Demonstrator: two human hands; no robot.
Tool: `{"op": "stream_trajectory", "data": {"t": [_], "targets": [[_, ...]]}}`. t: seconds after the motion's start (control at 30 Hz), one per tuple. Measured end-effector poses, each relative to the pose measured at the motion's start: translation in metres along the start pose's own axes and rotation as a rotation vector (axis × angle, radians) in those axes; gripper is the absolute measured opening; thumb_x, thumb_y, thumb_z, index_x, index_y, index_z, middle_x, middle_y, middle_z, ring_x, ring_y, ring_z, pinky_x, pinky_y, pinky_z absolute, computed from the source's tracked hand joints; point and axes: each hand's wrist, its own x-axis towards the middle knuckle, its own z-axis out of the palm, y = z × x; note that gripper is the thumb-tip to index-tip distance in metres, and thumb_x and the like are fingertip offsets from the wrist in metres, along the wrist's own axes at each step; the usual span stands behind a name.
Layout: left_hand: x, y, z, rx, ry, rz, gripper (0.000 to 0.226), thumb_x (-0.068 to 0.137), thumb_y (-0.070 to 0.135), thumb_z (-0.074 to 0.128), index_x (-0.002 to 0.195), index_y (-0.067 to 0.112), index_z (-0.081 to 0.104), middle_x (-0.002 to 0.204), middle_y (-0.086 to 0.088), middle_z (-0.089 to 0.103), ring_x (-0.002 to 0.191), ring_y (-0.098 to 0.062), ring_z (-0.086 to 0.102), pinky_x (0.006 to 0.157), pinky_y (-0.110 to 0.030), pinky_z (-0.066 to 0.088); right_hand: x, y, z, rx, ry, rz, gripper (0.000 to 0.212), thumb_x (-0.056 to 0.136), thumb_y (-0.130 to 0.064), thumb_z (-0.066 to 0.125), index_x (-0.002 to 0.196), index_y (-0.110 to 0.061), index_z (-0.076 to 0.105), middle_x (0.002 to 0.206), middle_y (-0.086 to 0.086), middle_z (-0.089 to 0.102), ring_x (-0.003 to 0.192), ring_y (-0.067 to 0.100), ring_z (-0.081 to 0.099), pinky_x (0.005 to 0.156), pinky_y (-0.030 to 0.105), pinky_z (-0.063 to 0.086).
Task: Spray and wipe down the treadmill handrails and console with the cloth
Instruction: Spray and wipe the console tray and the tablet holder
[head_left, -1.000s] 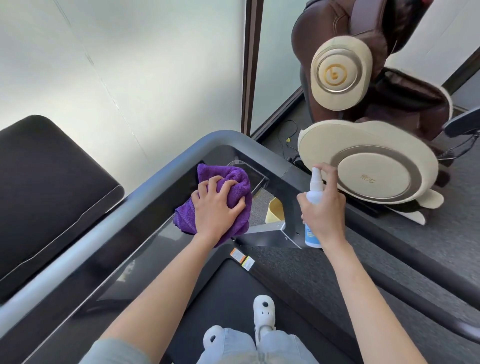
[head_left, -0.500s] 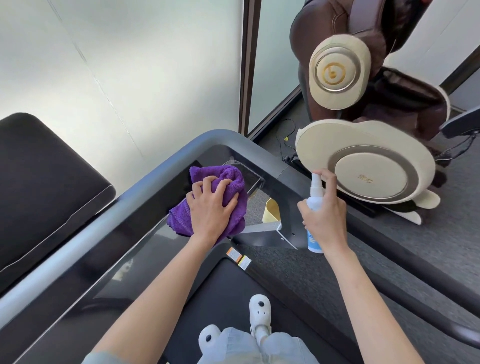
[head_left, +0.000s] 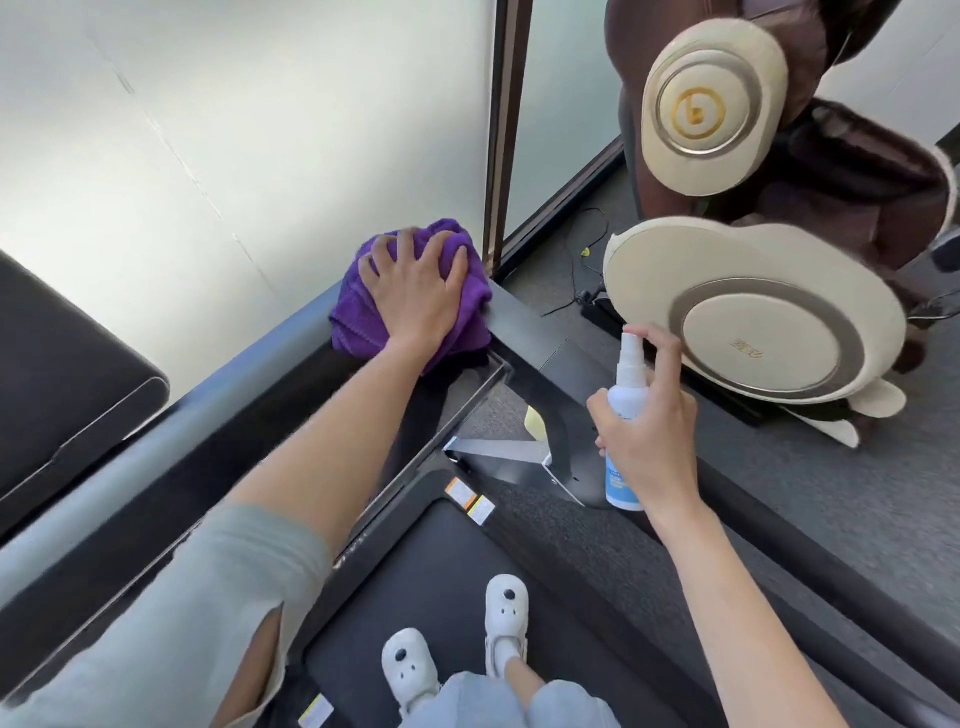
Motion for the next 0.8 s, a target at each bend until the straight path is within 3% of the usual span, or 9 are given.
{"op": "stream_trajectory", "data": {"t": [0.13,0.27,0.3,0.4,0.47,0.63,0.8], "targets": [[-0.022,0.017,-0.002,-0.07,-0.018,0.047,0.038,0.094,0.057,0.041,0.118,0.037,0.062,0.135,0.003,0.049,0.129,-0.029,0.034,0.102,-0.046,0.024,0.013,-0.005,0.002,0.022,0.003,-0.005,0.056,0.078,-0.008,0.056,0.122,-0.037,0.038,0.078,0.001,0.058,0.063,0.046,0.059,0.072,0.051,0.052],[-0.1,0.036,0.008,-0.17,-0.008,0.191,0.036,0.089,0.056,0.051,0.118,0.038,0.062,0.138,0.005,0.047,0.13,-0.026,0.035,0.099,-0.044,0.029,0.024,-0.013,0.007,0.034,0.012,-0.054,0.056,0.077,-0.01,0.058,0.123,-0.035,0.038,0.102,-0.039,0.055,0.059,0.043,0.06,0.07,0.05,0.053],[-0.109,0.037,0.01,-0.148,-0.009,0.237,0.038,0.09,0.057,0.049,0.121,0.038,0.062,0.139,0.005,0.047,0.131,-0.027,0.035,0.103,-0.046,0.027,0.026,-0.014,0.008,0.036,0.013,-0.066,0.055,0.076,-0.013,0.057,0.123,-0.034,0.038,0.103,-0.041,0.054,0.059,0.042,0.06,0.07,0.049,0.053],[-0.084,0.022,0.009,-0.048,-0.013,0.322,0.046,0.095,0.055,0.039,0.13,0.032,0.057,0.139,-0.002,0.048,0.132,-0.03,0.037,0.115,-0.057,0.013,0.033,-0.012,0.01,0.042,0.017,-0.061,0.056,0.077,-0.011,0.058,0.122,-0.037,0.038,0.086,-0.006,0.063,0.057,0.042,0.059,0.067,0.05,0.053],[-0.054,0.0,0.001,0.048,0.012,0.281,0.049,0.099,0.052,0.032,0.136,0.028,0.052,0.139,-0.008,0.048,0.132,-0.032,0.038,0.117,-0.056,0.011,0.035,-0.012,0.009,0.059,0.009,-0.056,0.057,0.078,-0.006,0.058,0.121,-0.038,0.038,0.079,0.011,0.061,0.056,0.043,0.059,0.065,0.05,0.053],[-0.014,-0.041,-0.017,0.188,0.024,0.104,0.052,0.101,0.051,0.028,0.142,0.025,0.046,0.136,-0.014,0.048,0.124,-0.036,0.041,0.112,-0.049,0.022,0.036,-0.011,0.013,0.077,-0.034,-0.06,0.057,0.079,-0.005,0.057,0.124,-0.036,0.038,0.078,0.012,0.059,0.059,0.043,0.059,0.066,0.051,0.053],[-0.078,0.002,-0.001,0.041,-0.011,0.086,0.049,0.099,0.052,0.033,0.145,0.036,0.041,0.153,-0.006,0.033,0.138,-0.034,0.028,0.108,-0.047,0.025,0.034,-0.007,0.018,0.096,-0.046,-0.04,0.06,0.082,-0.001,0.058,0.125,-0.037,0.038,0.079,0.014,0.06,0.063,0.043,0.06,0.067,0.05,0.054]]}}
